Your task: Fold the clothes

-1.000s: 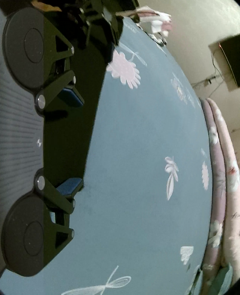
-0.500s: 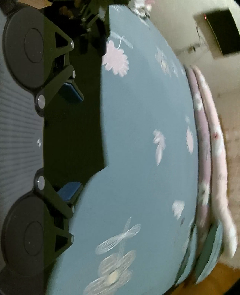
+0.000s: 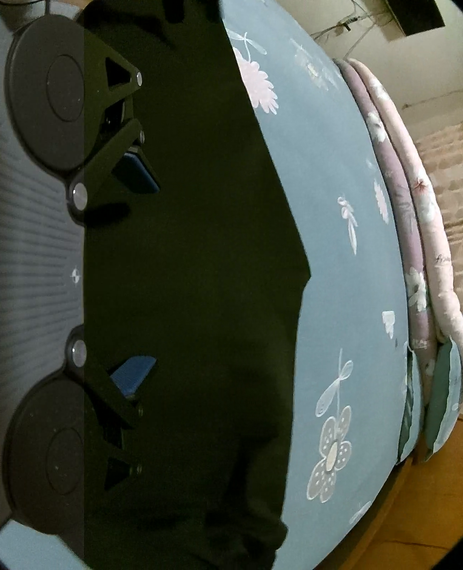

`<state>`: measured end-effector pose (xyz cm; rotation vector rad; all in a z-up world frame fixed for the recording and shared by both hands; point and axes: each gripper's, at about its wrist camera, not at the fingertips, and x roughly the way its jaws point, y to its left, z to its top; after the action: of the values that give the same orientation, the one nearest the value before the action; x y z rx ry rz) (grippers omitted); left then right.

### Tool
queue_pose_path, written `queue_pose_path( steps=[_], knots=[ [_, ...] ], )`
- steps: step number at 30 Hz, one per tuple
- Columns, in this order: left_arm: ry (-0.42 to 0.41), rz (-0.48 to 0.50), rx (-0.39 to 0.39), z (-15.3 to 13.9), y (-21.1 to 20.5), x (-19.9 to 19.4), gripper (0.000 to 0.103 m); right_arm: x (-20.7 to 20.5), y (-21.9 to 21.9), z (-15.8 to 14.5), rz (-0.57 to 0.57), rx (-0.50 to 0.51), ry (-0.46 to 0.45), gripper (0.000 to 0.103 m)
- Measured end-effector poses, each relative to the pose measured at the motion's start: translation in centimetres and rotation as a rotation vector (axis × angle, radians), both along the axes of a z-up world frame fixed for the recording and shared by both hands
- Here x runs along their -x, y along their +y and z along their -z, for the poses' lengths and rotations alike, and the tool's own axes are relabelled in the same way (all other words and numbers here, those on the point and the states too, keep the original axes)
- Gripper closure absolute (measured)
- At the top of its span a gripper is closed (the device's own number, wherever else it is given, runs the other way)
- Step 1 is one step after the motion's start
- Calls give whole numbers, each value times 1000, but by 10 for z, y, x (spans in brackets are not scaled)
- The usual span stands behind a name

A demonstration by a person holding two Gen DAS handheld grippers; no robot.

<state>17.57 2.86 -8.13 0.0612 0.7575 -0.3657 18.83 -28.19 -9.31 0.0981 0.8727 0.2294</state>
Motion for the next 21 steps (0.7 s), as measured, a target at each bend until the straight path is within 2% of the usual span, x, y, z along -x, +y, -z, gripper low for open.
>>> queue_pose_path(
  steps=[3,6,8,10,13,18,21],
  knots=[
    [22,-37,-28,14,1,7,3,2,4,5,13,13,-4,0],
    [51,-72,-14,26,5,9,3,4,4,6,32,6,-19,0],
    [79,-100,-46,35,4,9,3,6,1,8,50,-18,-28,0],
    [69,-105,-77,42,3,10,2,7,-3,9,57,-39,-34,0],
    [63,-96,-113,44,-2,12,1,8,-7,10,63,-68,-43,0],
    [83,-101,-119,43,-3,10,1,13,-15,13,118,-143,-71,0],
    [96,-106,-133,41,-3,12,1,17,-13,13,87,-117,-82,0]
  ],
)
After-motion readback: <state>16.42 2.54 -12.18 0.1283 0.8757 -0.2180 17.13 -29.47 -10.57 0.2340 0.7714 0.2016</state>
